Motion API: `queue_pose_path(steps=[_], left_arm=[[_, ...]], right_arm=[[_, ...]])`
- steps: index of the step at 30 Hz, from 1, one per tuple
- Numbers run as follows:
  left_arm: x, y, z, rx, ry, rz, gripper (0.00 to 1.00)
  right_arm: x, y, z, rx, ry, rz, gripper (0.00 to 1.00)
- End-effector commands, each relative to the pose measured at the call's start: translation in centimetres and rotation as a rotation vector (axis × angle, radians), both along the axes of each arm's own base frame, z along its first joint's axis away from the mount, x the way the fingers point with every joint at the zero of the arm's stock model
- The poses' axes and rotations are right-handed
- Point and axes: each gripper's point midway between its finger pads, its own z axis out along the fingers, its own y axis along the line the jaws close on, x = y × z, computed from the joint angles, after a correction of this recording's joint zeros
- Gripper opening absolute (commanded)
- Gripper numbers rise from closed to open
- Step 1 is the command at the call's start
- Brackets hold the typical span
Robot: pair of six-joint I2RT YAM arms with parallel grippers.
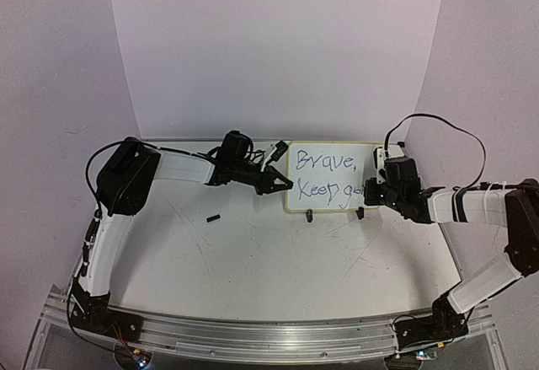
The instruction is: Write a sentence on the whiteboard
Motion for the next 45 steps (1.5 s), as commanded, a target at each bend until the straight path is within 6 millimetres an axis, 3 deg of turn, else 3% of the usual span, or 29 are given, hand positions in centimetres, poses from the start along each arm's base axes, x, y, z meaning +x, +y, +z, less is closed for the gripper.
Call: queue_pose_path(steps=[1, 9, 45], left_arm=[[1.9, 2.4, -6.3, 0.192, 0.034, 0.124, 0.0], [1.8, 2.4, -6.1, 0.19, 0.032, 0.124, 0.0], [1.5, 2.6, -6.5, 0.207, 0.049, 0.119, 0.0]], right_arm=[[0.3, -0.1, 0.4, 0.017, -0.018, -0.017, 0.0], [0.0, -0.4, 3.9, 0.034, -0.098, -0.016, 0.0], [0.5, -0.9, 0.5, -0.004, -0.025, -0.05, 0.0]])
